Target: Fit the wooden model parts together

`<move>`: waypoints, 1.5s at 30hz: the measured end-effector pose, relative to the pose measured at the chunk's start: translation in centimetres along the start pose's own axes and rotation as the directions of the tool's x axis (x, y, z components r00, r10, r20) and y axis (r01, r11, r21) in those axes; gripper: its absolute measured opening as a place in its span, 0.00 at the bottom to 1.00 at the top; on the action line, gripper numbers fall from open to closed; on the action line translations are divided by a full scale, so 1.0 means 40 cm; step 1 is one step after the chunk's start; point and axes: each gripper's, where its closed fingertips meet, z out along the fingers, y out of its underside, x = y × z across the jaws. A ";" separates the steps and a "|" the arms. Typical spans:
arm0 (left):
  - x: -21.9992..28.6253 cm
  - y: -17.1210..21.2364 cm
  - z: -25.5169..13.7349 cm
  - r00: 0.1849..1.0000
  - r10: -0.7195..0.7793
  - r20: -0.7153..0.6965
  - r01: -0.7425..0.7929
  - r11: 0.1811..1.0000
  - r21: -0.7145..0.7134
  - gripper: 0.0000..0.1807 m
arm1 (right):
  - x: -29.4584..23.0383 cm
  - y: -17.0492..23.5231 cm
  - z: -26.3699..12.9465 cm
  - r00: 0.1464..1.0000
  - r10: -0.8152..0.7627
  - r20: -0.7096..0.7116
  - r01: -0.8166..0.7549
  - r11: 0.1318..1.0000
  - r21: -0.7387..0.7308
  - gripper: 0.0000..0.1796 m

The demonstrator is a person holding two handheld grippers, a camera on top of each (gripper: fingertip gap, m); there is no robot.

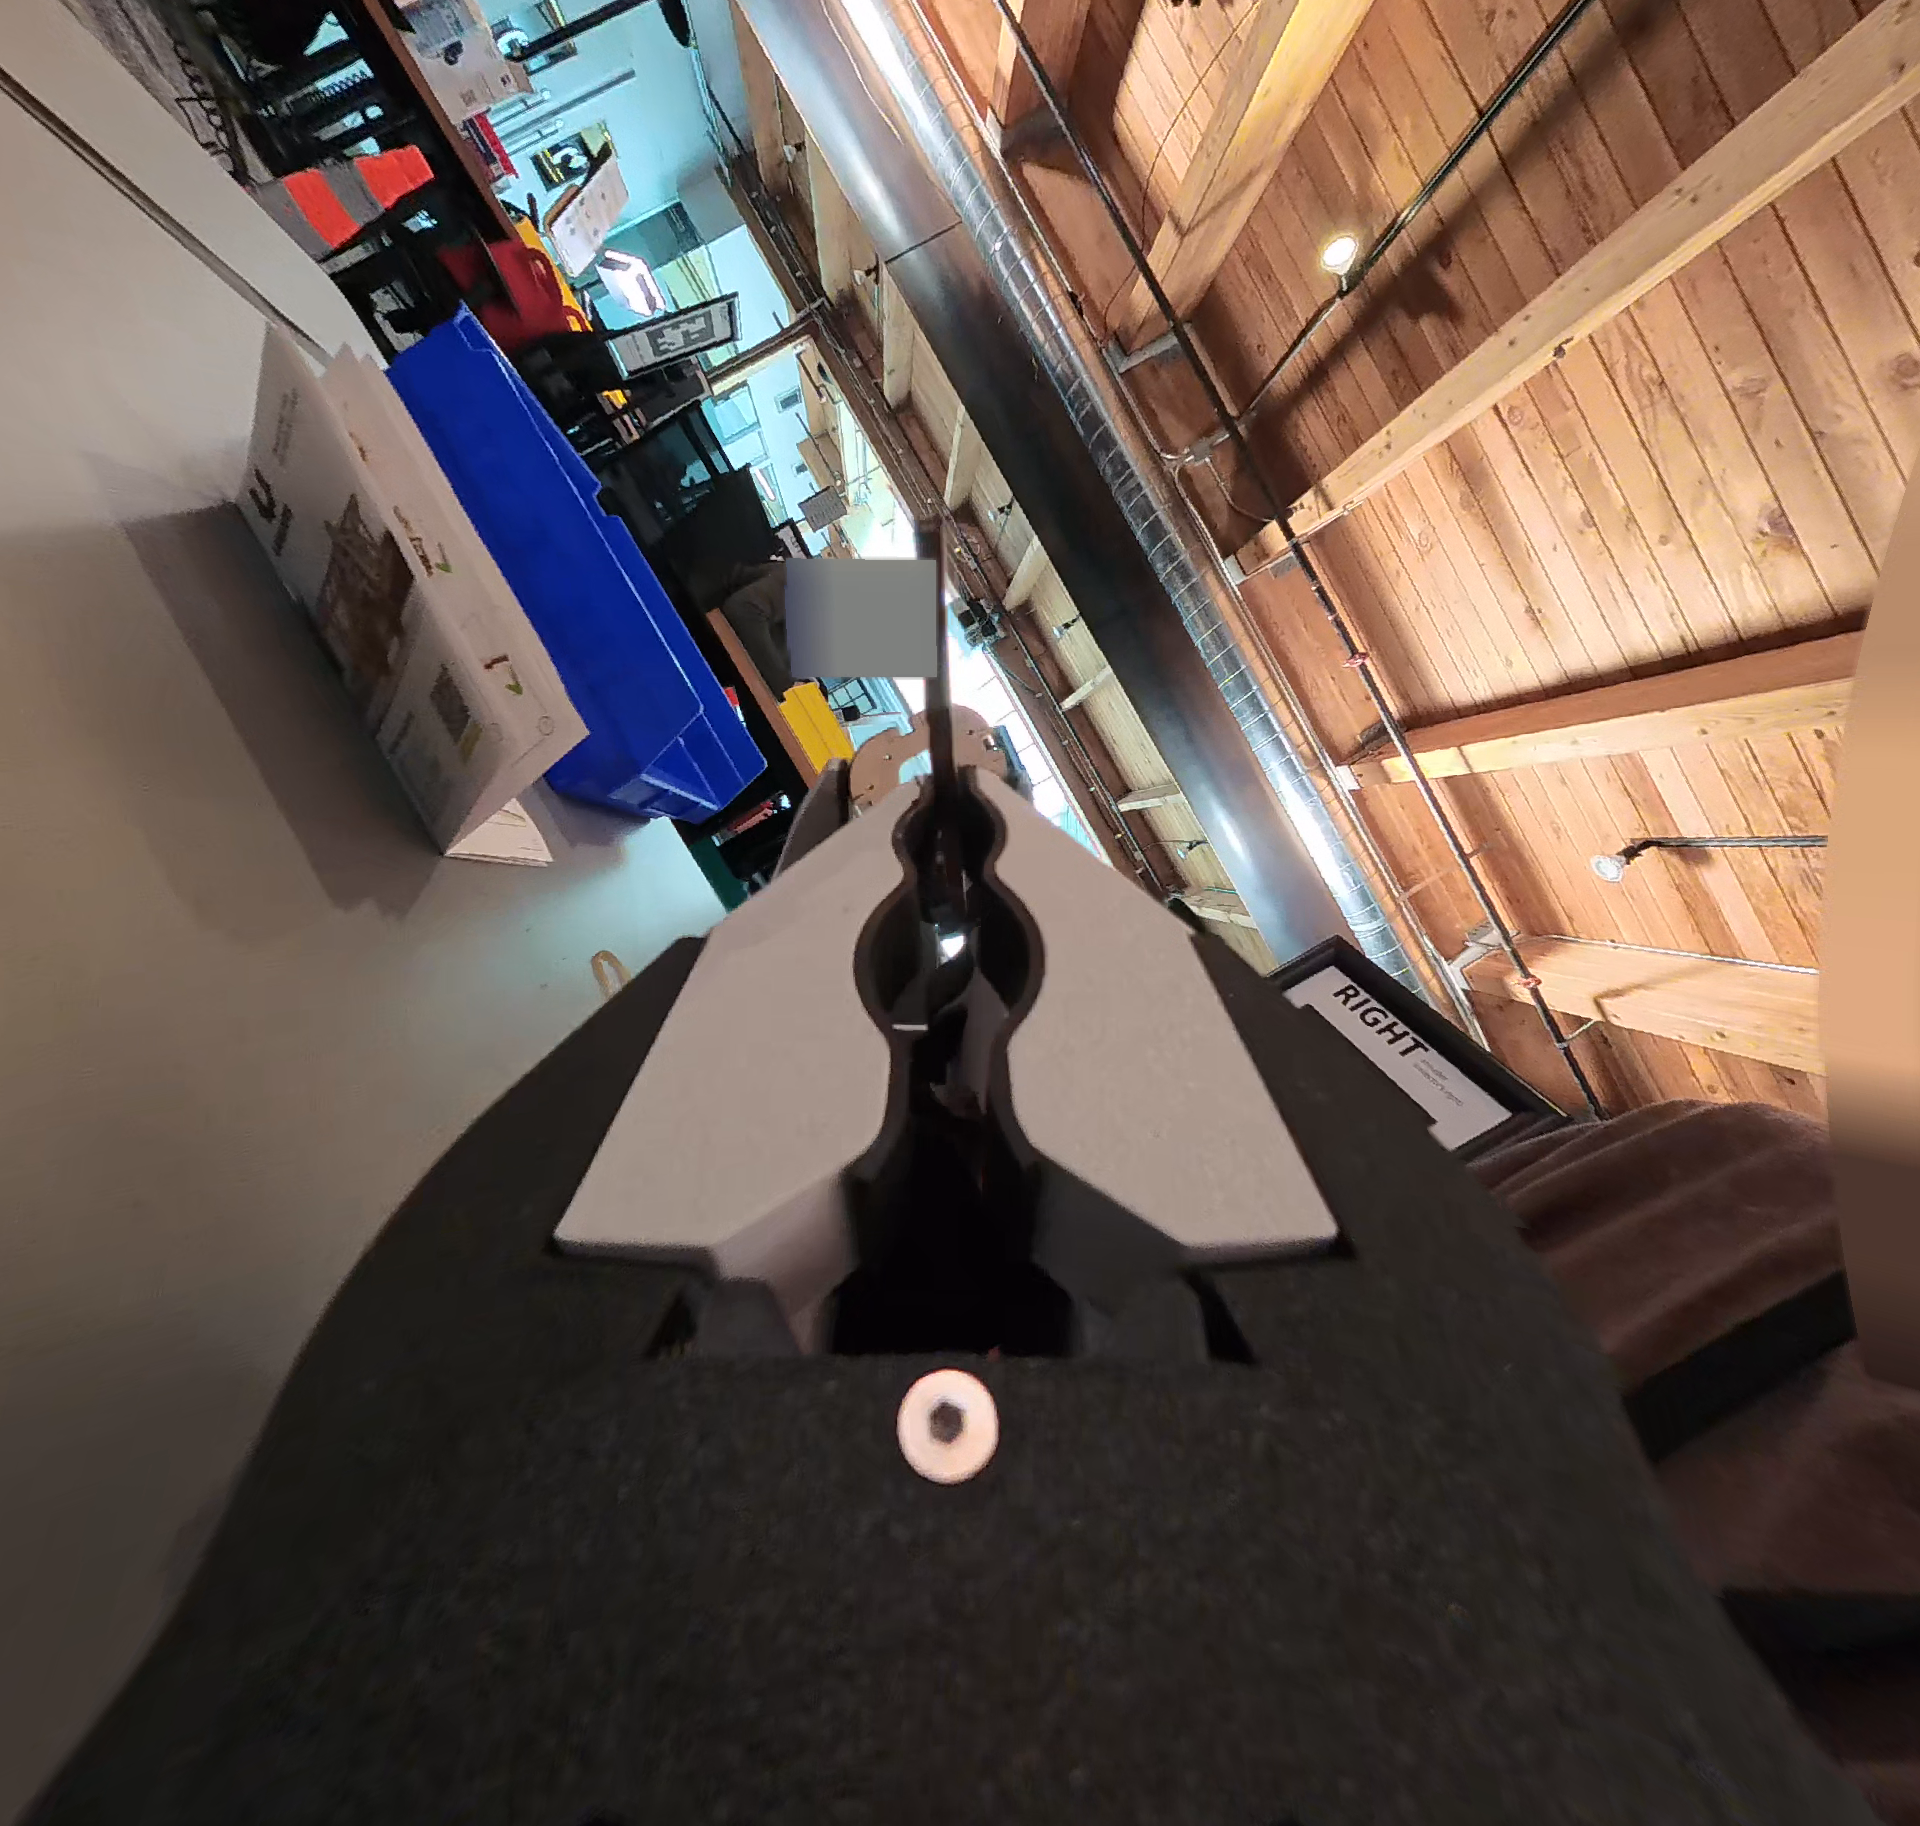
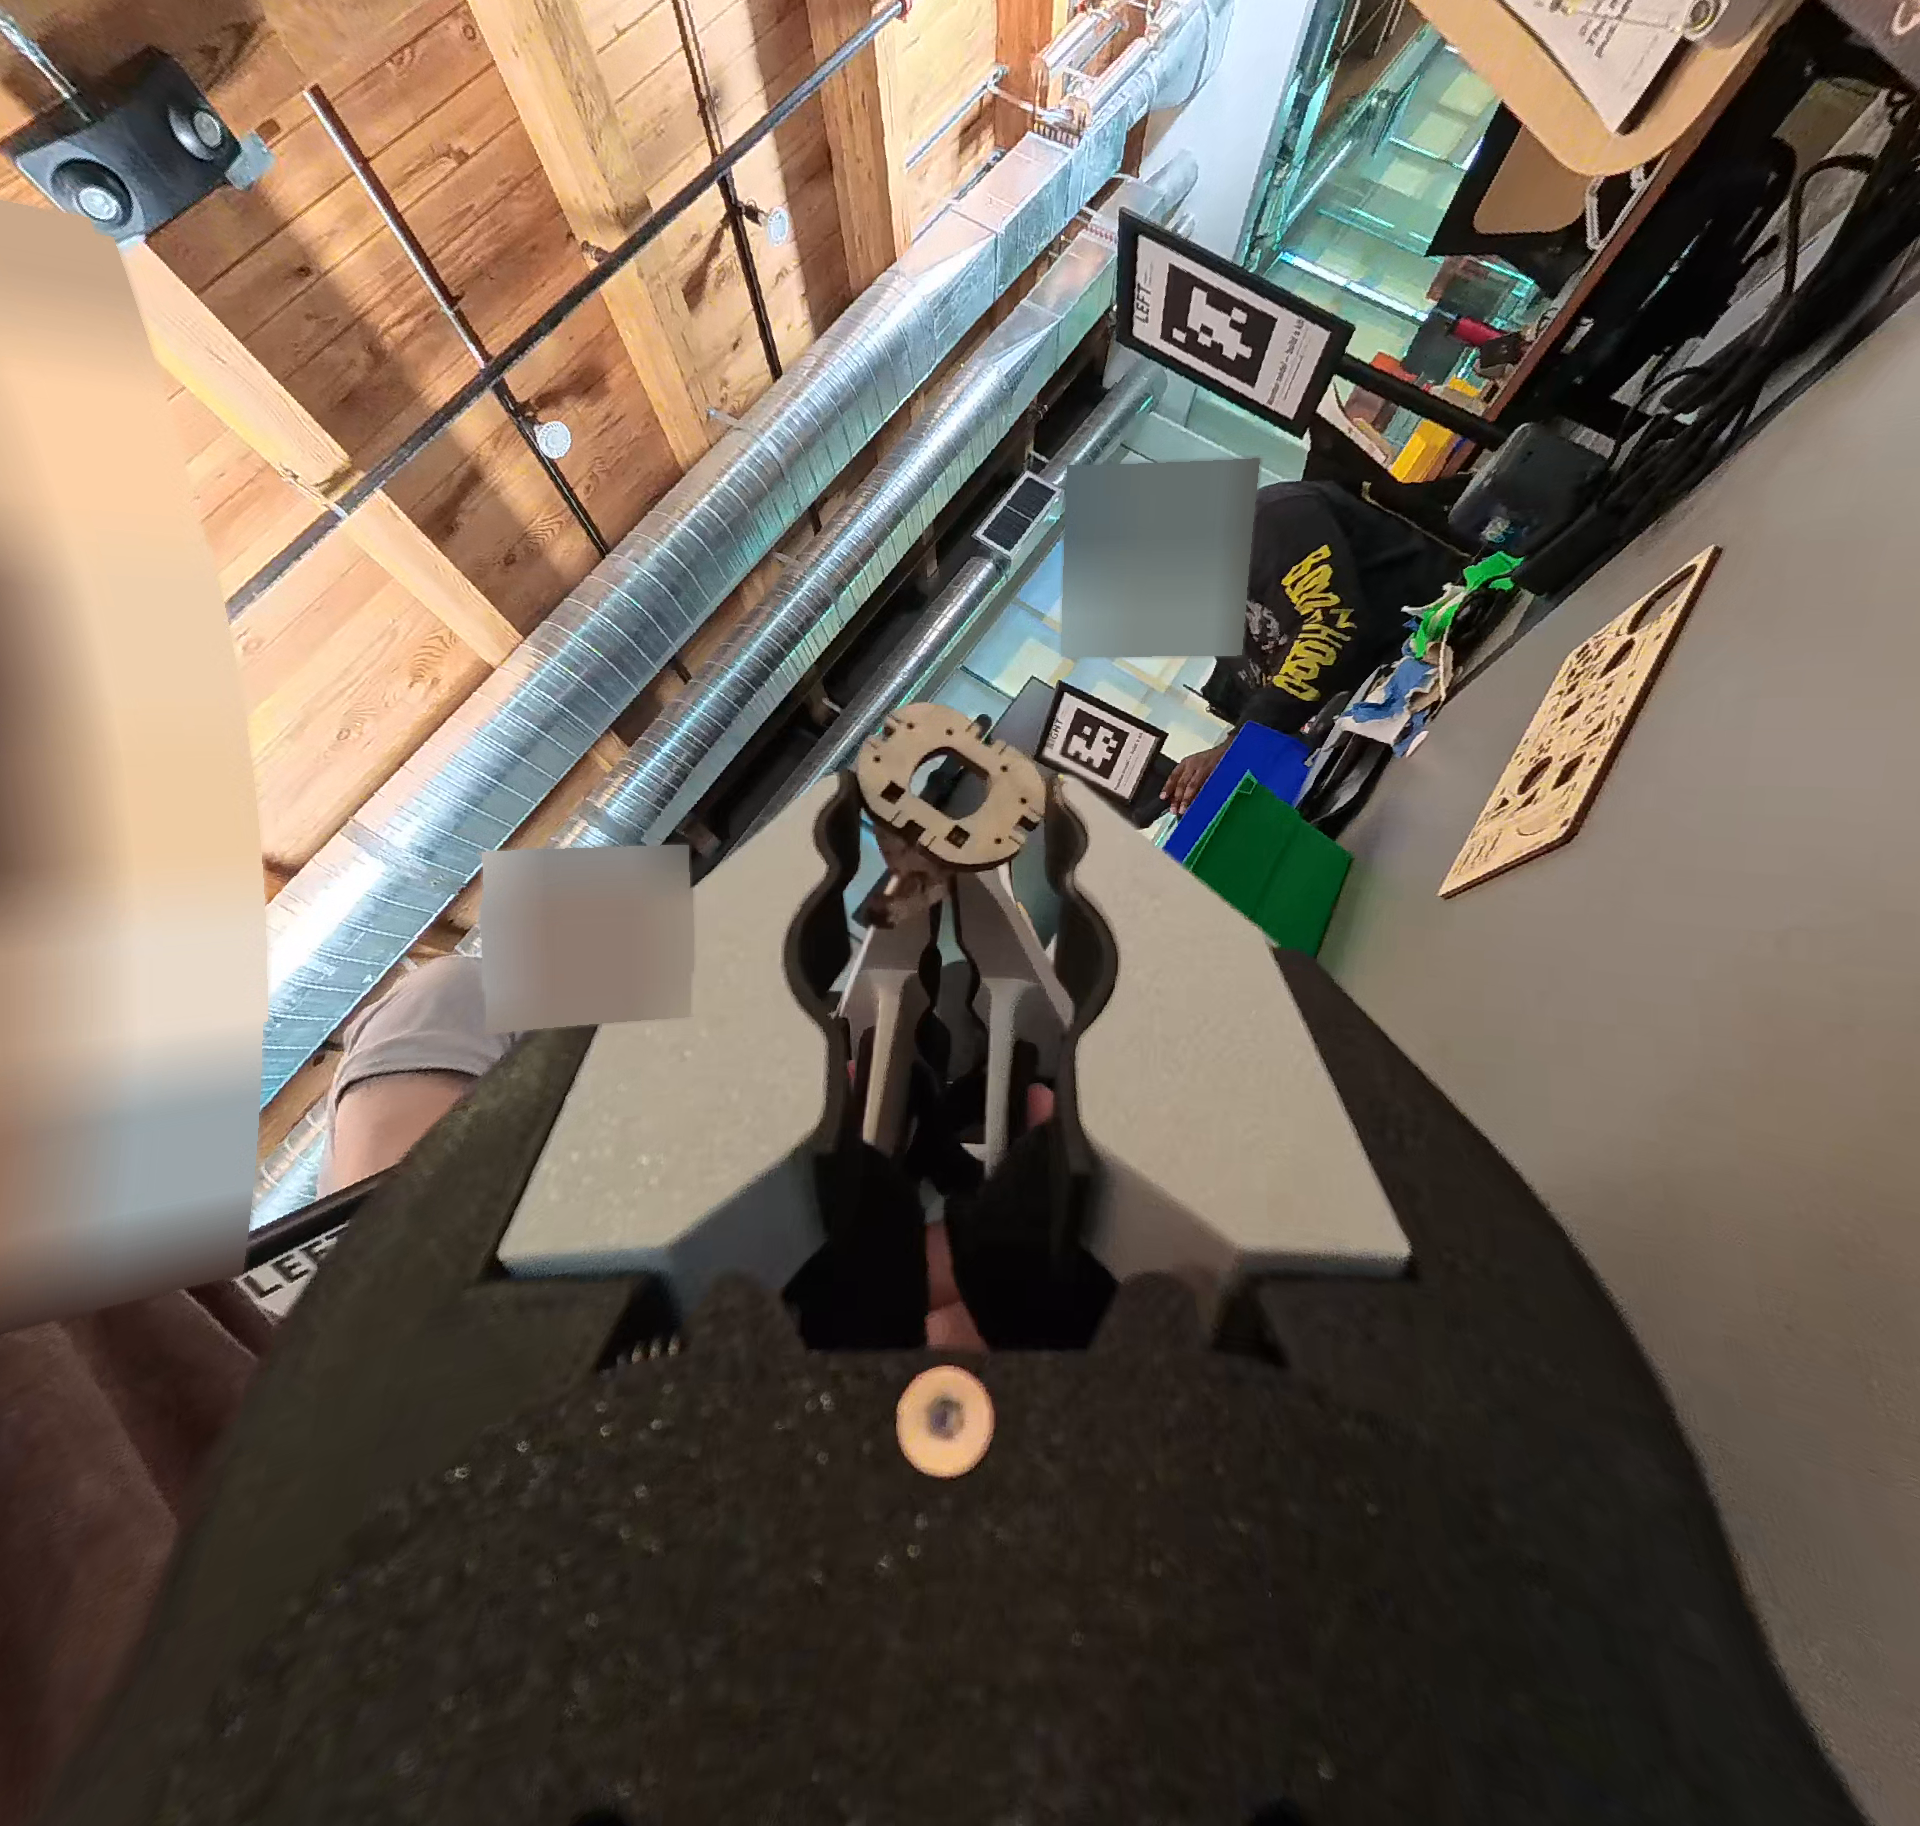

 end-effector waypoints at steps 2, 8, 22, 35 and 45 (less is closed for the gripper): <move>-0.001 0.000 0.000 1.000 0.017 0.014 -0.017 1.000 0.001 0.00 | 0.000 0.001 0.002 1.000 0.010 0.005 -0.010 1.000 0.001 0.18; 0.005 -0.003 -0.001 1.000 0.028 0.014 -0.028 0.999 0.023 0.00 | -0.004 -0.002 0.013 1.000 -0.007 0.001 0.007 1.000 0.016 0.19; 0.005 -0.025 -0.012 0.997 0.067 0.030 -0.068 0.997 0.041 0.00 | 0.000 0.036 -0.015 0.998 -0.064 0.014 0.065 0.990 -0.124 0.19; 0.015 -0.001 0.002 0.982 0.169 0.079 -0.169 0.986 -0.007 0.00 | 0.003 0.009 -0.006 0.994 -0.092 -0.059 0.087 0.992 -0.092 0.19; 0.005 -0.008 -0.003 0.982 0.155 0.107 -0.160 0.986 0.039 0.00 | 0.008 0.015 0.003 0.986 -0.104 -0.129 0.097 0.993 -0.059 0.19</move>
